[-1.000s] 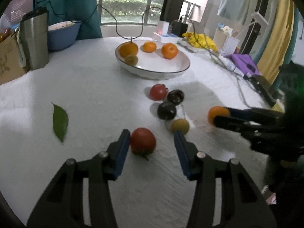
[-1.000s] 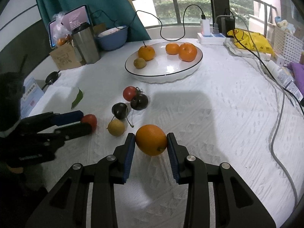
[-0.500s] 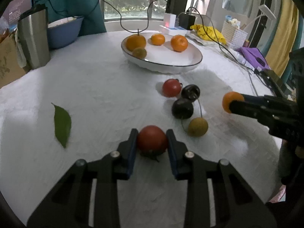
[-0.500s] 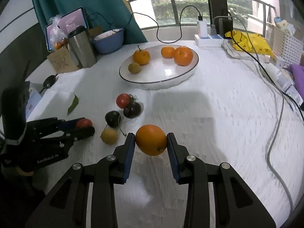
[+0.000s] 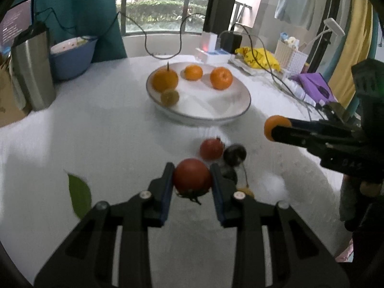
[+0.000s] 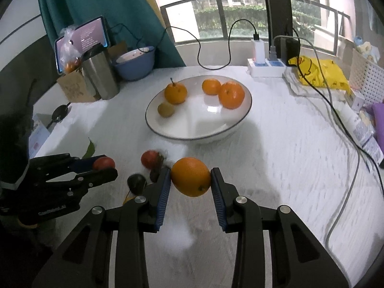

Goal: Organize fruits
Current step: 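Carry the red fruit and orange over the white plate with both grippers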

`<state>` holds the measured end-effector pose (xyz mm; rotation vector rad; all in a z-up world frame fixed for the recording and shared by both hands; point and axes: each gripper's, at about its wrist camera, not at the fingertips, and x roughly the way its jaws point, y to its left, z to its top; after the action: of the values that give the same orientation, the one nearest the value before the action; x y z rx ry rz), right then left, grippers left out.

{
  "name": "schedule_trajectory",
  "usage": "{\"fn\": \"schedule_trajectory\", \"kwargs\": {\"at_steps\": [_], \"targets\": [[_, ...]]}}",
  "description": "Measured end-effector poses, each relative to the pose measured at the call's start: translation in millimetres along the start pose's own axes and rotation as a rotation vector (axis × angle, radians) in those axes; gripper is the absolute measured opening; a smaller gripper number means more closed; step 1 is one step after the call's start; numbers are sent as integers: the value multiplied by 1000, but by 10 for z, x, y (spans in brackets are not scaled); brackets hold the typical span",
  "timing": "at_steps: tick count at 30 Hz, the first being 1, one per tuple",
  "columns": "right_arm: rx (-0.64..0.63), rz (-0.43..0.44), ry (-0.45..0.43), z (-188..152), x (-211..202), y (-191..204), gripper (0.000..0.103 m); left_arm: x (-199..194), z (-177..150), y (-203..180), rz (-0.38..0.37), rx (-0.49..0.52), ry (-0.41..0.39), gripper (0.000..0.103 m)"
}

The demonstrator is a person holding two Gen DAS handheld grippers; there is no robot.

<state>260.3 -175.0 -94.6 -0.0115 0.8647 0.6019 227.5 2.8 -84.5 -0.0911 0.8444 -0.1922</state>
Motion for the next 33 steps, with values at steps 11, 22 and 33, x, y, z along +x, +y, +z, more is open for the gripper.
{"fn": "schedule_trajectory", "kwargs": {"at_steps": [11,22,33], "targets": [[-22,-2,-3,283,195,-61,36,200,337,-1,-31,21,-29,31],[-44,27,10,561,558,-92,36,493,603,72,-45,24,-39,31],[-23,33,20,734,860,-176,36,723,774,171,-51,25,-32,31]]}}
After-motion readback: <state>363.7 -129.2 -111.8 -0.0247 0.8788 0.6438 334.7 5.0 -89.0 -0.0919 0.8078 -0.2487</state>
